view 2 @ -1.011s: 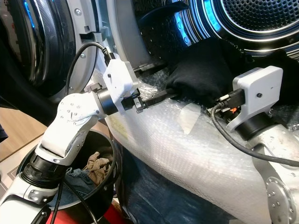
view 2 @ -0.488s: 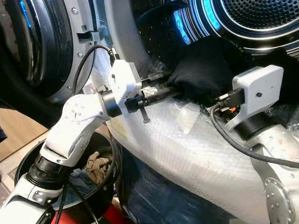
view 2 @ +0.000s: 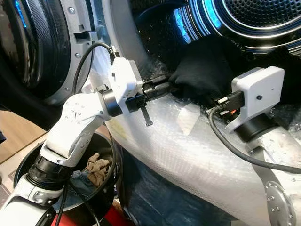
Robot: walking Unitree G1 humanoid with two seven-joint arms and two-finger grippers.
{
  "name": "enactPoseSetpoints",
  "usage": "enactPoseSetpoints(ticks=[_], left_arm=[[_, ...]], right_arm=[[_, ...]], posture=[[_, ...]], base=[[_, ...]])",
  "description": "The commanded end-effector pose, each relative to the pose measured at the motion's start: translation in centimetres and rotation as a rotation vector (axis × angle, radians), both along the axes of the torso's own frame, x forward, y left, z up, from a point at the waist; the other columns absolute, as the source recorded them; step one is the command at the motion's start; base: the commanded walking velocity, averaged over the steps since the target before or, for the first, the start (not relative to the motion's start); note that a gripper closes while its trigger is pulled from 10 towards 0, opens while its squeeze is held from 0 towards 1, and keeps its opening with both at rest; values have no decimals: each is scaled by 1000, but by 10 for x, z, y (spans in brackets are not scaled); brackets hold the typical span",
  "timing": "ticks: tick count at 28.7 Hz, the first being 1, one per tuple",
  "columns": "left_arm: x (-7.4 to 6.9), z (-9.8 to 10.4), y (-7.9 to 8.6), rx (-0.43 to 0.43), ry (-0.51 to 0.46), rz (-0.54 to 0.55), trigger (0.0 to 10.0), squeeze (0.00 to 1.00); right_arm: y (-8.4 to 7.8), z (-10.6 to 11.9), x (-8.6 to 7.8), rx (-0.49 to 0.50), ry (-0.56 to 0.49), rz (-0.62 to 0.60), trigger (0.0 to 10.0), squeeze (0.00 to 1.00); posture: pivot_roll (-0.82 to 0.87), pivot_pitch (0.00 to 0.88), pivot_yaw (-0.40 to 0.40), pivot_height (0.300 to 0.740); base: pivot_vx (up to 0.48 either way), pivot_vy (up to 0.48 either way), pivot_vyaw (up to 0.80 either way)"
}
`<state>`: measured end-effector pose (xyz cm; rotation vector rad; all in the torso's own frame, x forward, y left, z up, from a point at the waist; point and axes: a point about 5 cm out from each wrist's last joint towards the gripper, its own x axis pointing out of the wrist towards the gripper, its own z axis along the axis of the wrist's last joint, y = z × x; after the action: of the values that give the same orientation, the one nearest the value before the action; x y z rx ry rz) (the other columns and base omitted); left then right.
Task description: Clothes washing
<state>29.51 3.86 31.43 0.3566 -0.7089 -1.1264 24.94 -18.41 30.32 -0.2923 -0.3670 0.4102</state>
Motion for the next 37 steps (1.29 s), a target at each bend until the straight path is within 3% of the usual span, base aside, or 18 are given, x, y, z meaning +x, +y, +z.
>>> enactPoseSetpoints(ticks=[1, 9, 17, 23, 24, 27, 28, 29, 30, 37], left_arm=[[-2, 11, 2, 2, -41, 11, 0, 0], [0, 12, 5, -13, -34, 25, 0, 0], [1, 12, 6, -14, -30, 30, 0, 0], [1, 12, 7, -14, -31, 33, 0, 0], [1, 12, 7, -14, -30, 33, 0, 0], [1, 12, 6, -14, -30, 29, 0, 0], [1, 12, 6, -15, -31, 29, 0, 0], [1, 12, 6, -16, -32, 29, 0, 0], [1, 12, 6, -16, -33, 30, 0, 0], [0, 13, 6, -17, -34, 30, 0, 0]], right_arm=[[2, -14, 4, -16, 80, 17, 10000, 1000], [-1, -9, -3, -75, 52, 44, 10000, 1000], [-12, 11, -18, -170, -22, 16, 10000, 1000], [-18, 10, -24, -210, -19, 2, 10000, 1000], [-18, 10, -24, -218, -20, 3, 10000, 0], [-18, 9, -24, -205, -12, 10, 10000, 0], [-17, 11, -23, -195, -26, 13, 7569, 0], [-17, 12, -24, -194, -30, 21, 745, 0], [-15, 12, -25, -192, -34, 37, 0, 0], [-18, 14, -26, -207, -46, 32, 0, 0]], posture=[[-66, 85, 8, 740], [-66, 88, 8, 740], [-75, 90, 10, 740], [-79, 93, 11, 740], [-80, 93, 11, 740], [-78, 93, 10, 740], [-76, 91, 9, 740], [-77, 93, 10, 740], [-77, 92, 10, 740], [-76, 92, 6, 740]], base=[[0, 0, 0], [0, 0, 0], [0, 0, 0], [0, 0, 0], [0, 0, 0], [0, 0, 0], [0, 0, 0], [0, 0, 0], [0, 0, 0], [0, 0, 0]])
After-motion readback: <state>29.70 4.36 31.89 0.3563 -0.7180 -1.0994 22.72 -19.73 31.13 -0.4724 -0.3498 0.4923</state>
